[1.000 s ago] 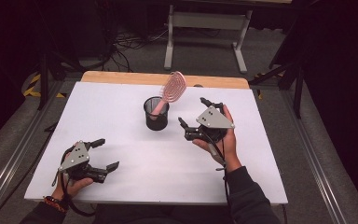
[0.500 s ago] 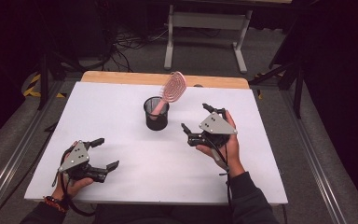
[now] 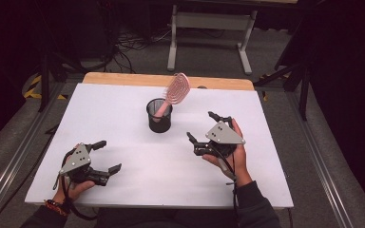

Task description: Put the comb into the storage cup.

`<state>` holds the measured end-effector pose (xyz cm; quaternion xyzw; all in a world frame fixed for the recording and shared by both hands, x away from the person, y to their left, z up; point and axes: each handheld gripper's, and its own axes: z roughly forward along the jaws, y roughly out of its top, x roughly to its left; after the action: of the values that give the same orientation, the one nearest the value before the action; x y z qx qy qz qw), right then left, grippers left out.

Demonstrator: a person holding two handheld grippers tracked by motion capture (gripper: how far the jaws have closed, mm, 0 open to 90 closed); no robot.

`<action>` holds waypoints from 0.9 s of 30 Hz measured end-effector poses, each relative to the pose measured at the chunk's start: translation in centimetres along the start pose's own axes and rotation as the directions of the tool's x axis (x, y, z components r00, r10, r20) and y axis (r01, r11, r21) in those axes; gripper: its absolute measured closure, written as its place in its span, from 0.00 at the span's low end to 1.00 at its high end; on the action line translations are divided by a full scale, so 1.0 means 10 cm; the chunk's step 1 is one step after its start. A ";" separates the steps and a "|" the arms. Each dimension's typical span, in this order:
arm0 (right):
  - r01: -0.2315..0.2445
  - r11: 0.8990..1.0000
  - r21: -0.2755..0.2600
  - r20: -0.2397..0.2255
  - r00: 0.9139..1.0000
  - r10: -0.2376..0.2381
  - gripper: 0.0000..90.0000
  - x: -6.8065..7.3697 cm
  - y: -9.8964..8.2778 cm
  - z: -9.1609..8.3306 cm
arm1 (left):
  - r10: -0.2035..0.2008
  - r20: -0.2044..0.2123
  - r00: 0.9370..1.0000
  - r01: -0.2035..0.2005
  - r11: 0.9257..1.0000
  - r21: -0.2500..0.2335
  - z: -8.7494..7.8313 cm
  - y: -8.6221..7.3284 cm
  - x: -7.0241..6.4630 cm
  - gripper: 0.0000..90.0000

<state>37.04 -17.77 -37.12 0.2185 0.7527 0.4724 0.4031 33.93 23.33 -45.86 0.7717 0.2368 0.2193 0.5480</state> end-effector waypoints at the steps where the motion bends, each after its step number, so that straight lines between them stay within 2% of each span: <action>1: 0.003 1.000 0.000 0.000 1.000 -0.003 0.11 0.00 0.00 -0.01 | 0.001 -0.001 1.000 -0.001 1.000 0.000 0.00 0.00 0.00 0.05; 15: 0.011 1.000 0.028 0.010 1.000 -0.011 0.11 0.00 -0.13 -0.16 | 0.000 0.004 1.000 0.000 1.000 -0.003 0.00 0.00 0.00 0.05; 22: 0.002 0.999 0.043 0.031 0.999 -0.004 0.11 -0.05 -0.21 -0.25 | 0.003 0.003 1.000 -0.003 1.000 -0.004 -0.01 0.01 -0.01 0.05; 27: 0.012 0.999 0.050 0.059 0.998 -0.015 0.11 -0.07 -0.30 -0.35 | 0.001 0.008 1.000 -0.001 1.000 -0.005 -0.01 0.01 -0.01 0.06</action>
<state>34.73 -21.50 -38.69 0.2371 0.7533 0.4444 0.4229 33.83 23.33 -45.76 0.7712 0.2338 0.2172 0.5508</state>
